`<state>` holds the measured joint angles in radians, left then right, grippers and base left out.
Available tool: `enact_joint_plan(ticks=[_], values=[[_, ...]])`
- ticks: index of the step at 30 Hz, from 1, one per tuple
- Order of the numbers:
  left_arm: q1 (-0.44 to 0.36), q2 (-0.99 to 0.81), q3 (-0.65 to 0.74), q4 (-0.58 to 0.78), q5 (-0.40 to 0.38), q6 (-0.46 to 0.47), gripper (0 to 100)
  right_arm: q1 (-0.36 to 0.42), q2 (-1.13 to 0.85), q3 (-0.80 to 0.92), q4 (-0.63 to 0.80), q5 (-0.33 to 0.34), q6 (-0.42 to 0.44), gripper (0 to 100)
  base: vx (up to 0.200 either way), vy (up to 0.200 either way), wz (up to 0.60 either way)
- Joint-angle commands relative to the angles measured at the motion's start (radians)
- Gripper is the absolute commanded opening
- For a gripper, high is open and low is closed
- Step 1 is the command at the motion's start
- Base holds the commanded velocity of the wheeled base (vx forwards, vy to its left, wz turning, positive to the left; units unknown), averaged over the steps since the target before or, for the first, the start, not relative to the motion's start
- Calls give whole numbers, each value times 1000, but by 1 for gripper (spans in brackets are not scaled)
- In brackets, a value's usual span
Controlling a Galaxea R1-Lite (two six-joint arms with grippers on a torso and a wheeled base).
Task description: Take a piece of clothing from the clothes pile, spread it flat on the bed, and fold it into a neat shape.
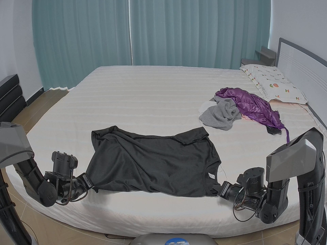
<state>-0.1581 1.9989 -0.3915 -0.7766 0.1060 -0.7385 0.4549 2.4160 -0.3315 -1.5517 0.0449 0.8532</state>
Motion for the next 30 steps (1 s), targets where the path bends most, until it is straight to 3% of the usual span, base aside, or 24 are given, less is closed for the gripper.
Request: enact_joint_plan(ticks=[1, 13, 18, 23, 30], values=[[0, 6, 5, -20, 0, -1, 0, -2, -67, -4, -18, -3, -5, 0, 0, 0, 0], [3, 21, 40, -95, -20, -94, 0, 2, -141, -66, -18, -14, 1, 0, 0, 0, 0], [-3, 8, 52, -133, -11, -91, 0, 4, -147, -57, -18, -105, -5, 0, 0, 0, 0], [-1, 17, 49, -197, -11, -93, 0, -39, -166, -93, -16, -92, -6, 0, 0, 0, 0], [20, 18, 29, -290, -6, -145, 0, -41, -132, -227, 36, -71, -42, 0, 0, 0, 0]])
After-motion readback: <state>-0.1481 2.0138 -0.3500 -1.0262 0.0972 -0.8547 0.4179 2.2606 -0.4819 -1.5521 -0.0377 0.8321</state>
